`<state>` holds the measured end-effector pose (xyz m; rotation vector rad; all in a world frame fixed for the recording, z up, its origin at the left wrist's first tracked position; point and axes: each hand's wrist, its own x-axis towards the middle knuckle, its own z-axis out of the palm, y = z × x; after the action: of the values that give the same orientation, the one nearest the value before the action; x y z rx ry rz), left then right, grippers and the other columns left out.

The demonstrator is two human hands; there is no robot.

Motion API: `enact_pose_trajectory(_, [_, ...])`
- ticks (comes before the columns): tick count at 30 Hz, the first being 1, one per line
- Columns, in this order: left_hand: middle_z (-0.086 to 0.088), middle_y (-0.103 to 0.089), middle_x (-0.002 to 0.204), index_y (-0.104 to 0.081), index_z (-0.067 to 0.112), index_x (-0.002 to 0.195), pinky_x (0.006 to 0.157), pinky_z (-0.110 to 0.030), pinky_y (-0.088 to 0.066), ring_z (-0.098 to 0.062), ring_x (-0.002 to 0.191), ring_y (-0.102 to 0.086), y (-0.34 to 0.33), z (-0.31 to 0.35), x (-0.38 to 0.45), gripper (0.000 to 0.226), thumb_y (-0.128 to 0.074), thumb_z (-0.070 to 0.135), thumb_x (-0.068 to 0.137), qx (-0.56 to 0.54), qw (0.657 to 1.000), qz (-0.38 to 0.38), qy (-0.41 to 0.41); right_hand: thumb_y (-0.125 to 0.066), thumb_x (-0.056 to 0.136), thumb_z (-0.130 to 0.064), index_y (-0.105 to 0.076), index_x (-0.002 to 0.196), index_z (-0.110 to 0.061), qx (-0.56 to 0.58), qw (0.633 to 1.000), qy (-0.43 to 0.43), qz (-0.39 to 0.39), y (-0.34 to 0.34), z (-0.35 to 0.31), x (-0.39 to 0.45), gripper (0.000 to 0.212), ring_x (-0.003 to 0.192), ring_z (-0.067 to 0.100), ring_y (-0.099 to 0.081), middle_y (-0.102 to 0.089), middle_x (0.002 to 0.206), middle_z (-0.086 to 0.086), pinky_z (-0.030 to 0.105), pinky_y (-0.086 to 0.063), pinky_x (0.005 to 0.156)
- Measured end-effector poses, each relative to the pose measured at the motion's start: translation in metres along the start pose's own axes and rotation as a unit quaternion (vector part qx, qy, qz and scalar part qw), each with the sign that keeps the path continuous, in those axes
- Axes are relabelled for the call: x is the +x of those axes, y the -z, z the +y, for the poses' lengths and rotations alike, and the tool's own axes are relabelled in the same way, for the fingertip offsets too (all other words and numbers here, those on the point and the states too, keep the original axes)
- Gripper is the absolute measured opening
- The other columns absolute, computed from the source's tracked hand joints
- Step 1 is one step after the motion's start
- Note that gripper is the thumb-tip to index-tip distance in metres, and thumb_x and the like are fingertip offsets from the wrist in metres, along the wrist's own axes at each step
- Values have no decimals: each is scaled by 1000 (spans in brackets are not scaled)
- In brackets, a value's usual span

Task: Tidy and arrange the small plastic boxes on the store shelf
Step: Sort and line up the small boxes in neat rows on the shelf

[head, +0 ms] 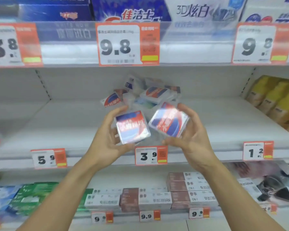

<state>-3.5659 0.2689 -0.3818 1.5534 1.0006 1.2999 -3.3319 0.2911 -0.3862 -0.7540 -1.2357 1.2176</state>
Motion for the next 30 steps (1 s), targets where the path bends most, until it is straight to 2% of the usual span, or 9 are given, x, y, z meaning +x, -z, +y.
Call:
enact_pose_trajectory(5, [6, -55, 131, -43, 43, 134, 77, -40, -59, -23, 108, -66, -33, 1, 13, 101, -82, -13, 59, -4, 1000, -7, 10, -64, 59, 15, -48, 133, -25, 27, 998, -41, 46, 8, -5, -6, 86, 91, 21, -70, -71, 107, 3, 34, -57, 62])
enact_pose_trajectory(8, [9, -58, 128, -43, 41, 135, 78, -42, -60, -20, 104, -68, -45, -2, 19, 104, -82, -19, 59, 13, 1000, 1, 29, -68, 58, 7, -43, 130, -15, -3, 992, -70, 106, 18, -14, -5, 80, 79, 22, -69, -73, 93, 8, 34, -56, 66])
enact_pose_trajectory(11, [4, -63, 124, -47, 37, 134, 80, -39, -59, -20, 101, -70, -57, -5, 27, 97, -86, -10, 59, 21, 999, -2, 34, -73, 69, 12, -52, 112, -14, 3, 983, -87, 162, 38, -28, -1, 55, 73, 24, -64, -73, 83, 9, 33, -51, 66])
enact_pose_trajectory(16, [3, -73, 103, -50, 29, 126, 74, -26, -59, -10, 90, -72, -95, 0, 50, 79, -87, -1, 62, 36, 998, -28, 46, -73, 79, -3, -62, 106, -13, -56, 942, -90, 317, 104, -53, 10, 31, 73, 19, -62, -69, 99, 13, 31, -46, 67])
enact_pose_trajectory(20, [2, -66, 107, -60, 23, 111, 79, -26, -58, -6, 88, -71, -146, -6, 79, 57, -89, 11, 63, 72, 997, -23, 9, -75, 77, -35, -47, 125, -22, -199, 863, -78, 457, 160, -50, 14, 56, 80, 21, -65, -66, 94, 9, 37, -54, 76])
enact_pose_trajectory(22, [11, -61, 103, -62, 19, 105, 75, -20, -57, 3, 83, -68, -176, -9, 91, 47, -87, 11, 65, 81, 997, -6, -11, -68, 81, -43, -41, 129, -23, -234, 843, -68, 480, 177, -46, 14, 58, 90, 27, -65, -63, 91, 6, 45, -52, 87])
enact_pose_trajectory(25, [23, -53, 97, -61, 16, 102, 74, -12, -53, 15, 79, -63, -219, -17, 107, 39, -82, 10, 70, 75, 997, -13, -5, -66, 83, -44, -43, 123, -24, -272, 828, -65, 486, 191, -41, 15, 50, 109, 34, -61, -60, 114, 12, 49, -49, 96])
enact_pose_trajectory(27, [13, -45, 108, -58, 27, 99, 82, -12, -52, 11, 83, -60, -242, -26, 117, 38, -81, 19, 70, 122, 992, -33, -9, -68, 76, -45, -47, 122, -25, -276, 832, -80, 474, 198, -39, 16, 55, 113, 33, -59, -55, 126, 16, 49, -49, 98])
enact_pose_trajectory(30, [7, -41, 114, -52, 39, 91, 83, -10, -50, 6, 86, -56, -267, -39, 127, 35, -80, 31, 71, 176, 981, -82, -11, -67, 66, -46, -50, 112, -32, -278, 837, -95, 462, 209, -37, 19, 51, 107, 33, -65, -57, 127, 14, 52, -51, 95])
